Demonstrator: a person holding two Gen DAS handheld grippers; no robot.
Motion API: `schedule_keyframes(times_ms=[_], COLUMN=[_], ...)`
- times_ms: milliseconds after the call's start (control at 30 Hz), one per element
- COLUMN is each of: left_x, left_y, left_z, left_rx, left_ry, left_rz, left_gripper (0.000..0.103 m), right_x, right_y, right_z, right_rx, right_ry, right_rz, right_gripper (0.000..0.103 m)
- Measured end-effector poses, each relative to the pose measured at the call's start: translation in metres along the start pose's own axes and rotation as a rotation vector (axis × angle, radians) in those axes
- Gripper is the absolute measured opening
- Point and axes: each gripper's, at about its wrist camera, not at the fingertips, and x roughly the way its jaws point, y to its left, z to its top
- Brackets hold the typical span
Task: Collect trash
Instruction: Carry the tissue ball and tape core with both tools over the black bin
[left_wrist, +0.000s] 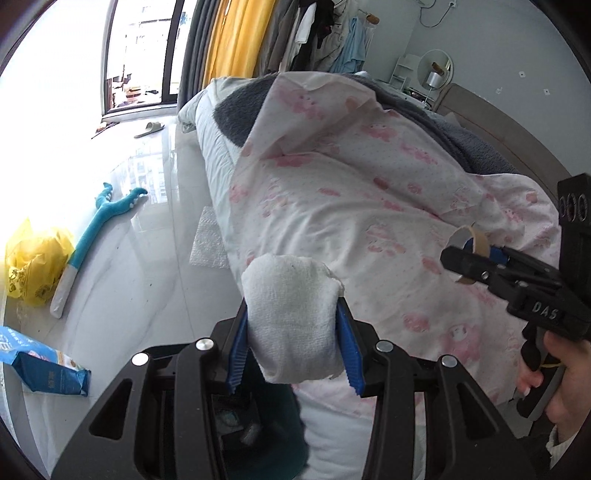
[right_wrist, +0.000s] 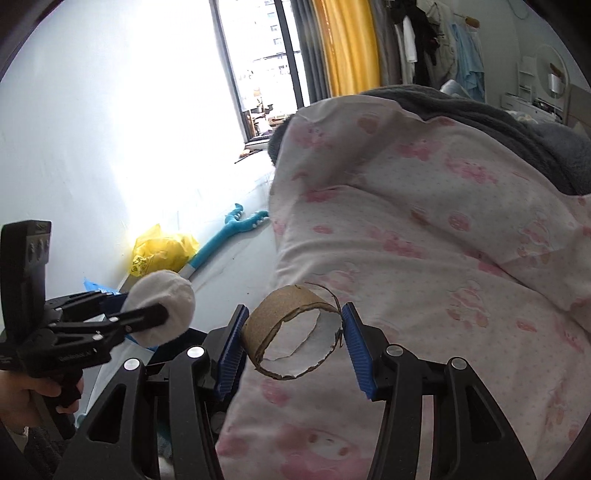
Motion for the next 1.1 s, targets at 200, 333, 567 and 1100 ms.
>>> schedule_keyframes(times_ms=[200,333,567,1100], left_x=[-0.003,0.0,-0.004,0.012], left_y=[0.026,0.04,0.058,0.109], left_z=[-0.016,-0.028,-0.044,-0.079], left_rx=[-0.007,-0.014,-0.027,-0.11], left_ry=[0.047,0.091,0.125,0.282], left_rz=[0.037,0.048,0.06,0.085], left_gripper=[0.046,0.046,0.046,0.047], right_x=[0.014,0.022,0.033,0.064], right_y=[0.024,0.041,0.071,0.122], right_z=[-0.003,-0.005,-0.009,-0.021], right_rx=[-0.032,-0.057,-0.094,-0.129], right_ry=[0.027,0.041,0.059,0.117], right_rz=[0.021,0.034,0.06,0.116], right_gripper=[0.053,0.053,0.053,0.053])
